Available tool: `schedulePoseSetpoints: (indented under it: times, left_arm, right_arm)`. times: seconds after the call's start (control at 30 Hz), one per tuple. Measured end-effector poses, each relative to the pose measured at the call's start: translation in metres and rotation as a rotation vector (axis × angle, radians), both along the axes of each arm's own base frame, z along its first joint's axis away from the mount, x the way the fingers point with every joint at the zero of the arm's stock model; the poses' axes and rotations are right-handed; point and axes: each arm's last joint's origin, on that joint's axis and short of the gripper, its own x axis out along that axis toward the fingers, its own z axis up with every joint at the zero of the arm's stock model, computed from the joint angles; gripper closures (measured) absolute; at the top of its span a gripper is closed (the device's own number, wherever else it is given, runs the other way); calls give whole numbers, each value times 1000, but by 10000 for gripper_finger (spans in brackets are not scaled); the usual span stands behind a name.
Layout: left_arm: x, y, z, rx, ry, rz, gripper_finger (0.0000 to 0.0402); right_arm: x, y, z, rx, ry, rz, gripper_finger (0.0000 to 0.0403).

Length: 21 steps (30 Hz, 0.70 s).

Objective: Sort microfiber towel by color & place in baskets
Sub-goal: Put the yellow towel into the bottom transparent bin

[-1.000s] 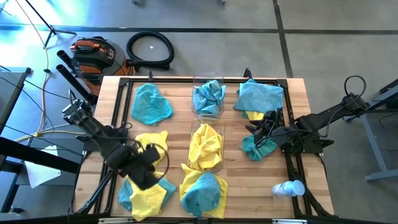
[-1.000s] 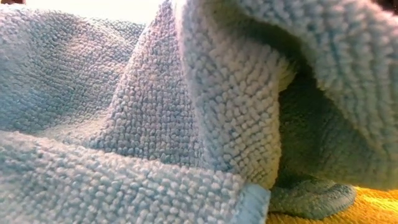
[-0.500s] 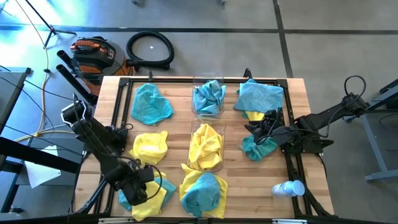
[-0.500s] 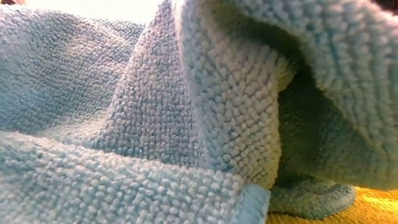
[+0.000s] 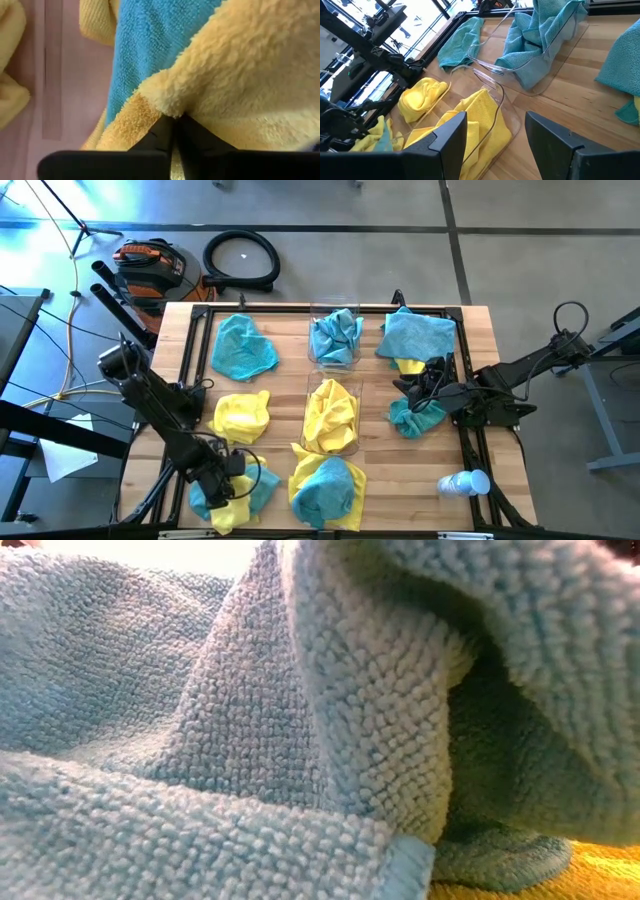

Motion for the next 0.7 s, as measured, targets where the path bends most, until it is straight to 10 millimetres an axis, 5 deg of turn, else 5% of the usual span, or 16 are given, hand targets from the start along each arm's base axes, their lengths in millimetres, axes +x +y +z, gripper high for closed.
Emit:
schedulePoseSetpoints:
  times: [0.13, 0.33, 0.53, 0.7]
  left_arm:
    - [3, -5, 27, -15, 0, 2, 400]
    - [8, 1, 94, 108, -85, 14, 401]
    - [20, 19, 158, 258, -287, 0, 401]
    - [44, 46, 191, 406, -450, -20, 401]
  right_arm:
    - [0, 0, 0, -2, 2, 1, 206]
    - [0, 0, 0, -34, 14, 2, 206]
    - [-1, -2, 0, -107, 25, -22, 206]
    - [-1, -2, 1, -144, 36, -23, 206]
